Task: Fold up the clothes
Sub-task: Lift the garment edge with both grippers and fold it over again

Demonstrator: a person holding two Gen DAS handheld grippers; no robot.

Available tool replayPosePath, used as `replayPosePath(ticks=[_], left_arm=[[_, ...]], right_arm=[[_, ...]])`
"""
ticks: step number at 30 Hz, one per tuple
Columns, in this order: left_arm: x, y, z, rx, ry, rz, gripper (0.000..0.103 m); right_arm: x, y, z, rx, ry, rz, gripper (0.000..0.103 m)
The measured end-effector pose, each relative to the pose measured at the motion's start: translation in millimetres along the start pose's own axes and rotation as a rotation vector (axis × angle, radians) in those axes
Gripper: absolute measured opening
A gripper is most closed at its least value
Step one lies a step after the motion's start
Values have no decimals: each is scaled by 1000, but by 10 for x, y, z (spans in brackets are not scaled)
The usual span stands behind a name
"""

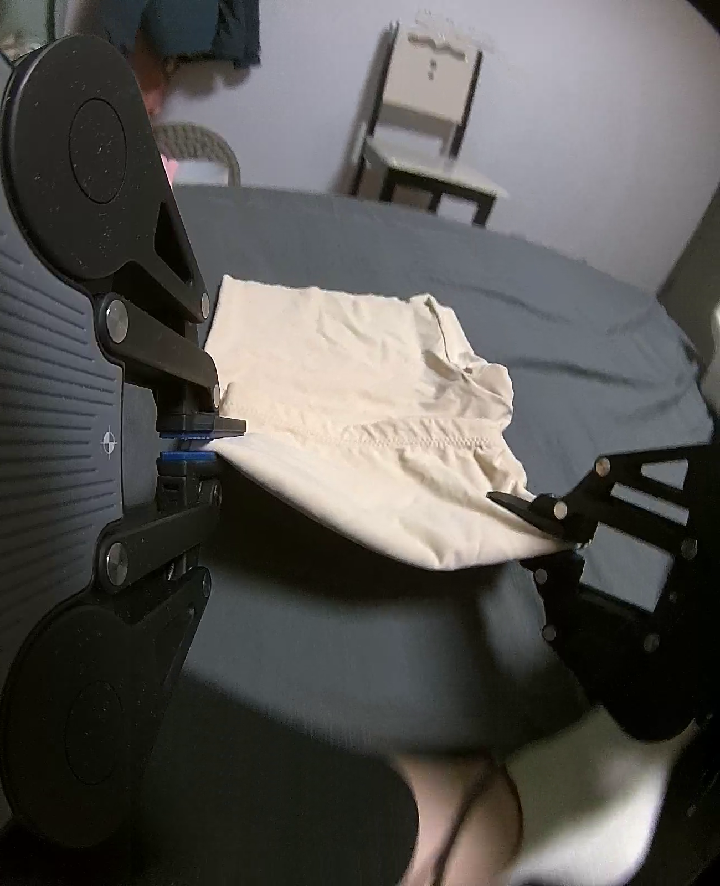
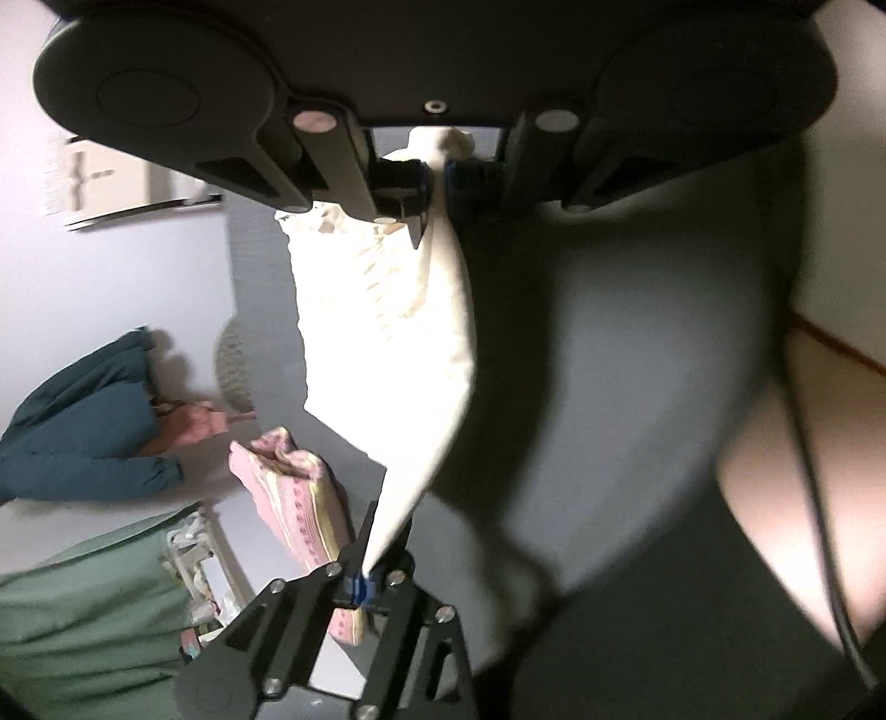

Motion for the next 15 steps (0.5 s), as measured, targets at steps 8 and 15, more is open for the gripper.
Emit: replayPosePath(ticks=[8,15], left_arm=[[28,311,38,-43,39,-318,4],[732,-4,-31,-66,240,-407,4]], right_arm=[[-109,412,-29,-28,-192,395,6],[-670,169,-93,-32,-335,641,7]])
Point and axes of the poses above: each gripper's, at about its wrist camera, not at the fingertips, and y roughly against the way its jaws point, x to its left, z to its top, the point moved 6 cm from there along -y, roughly the way its jaws point, and after that the axes turned 6 degrees about x, right-handed, at the moved point
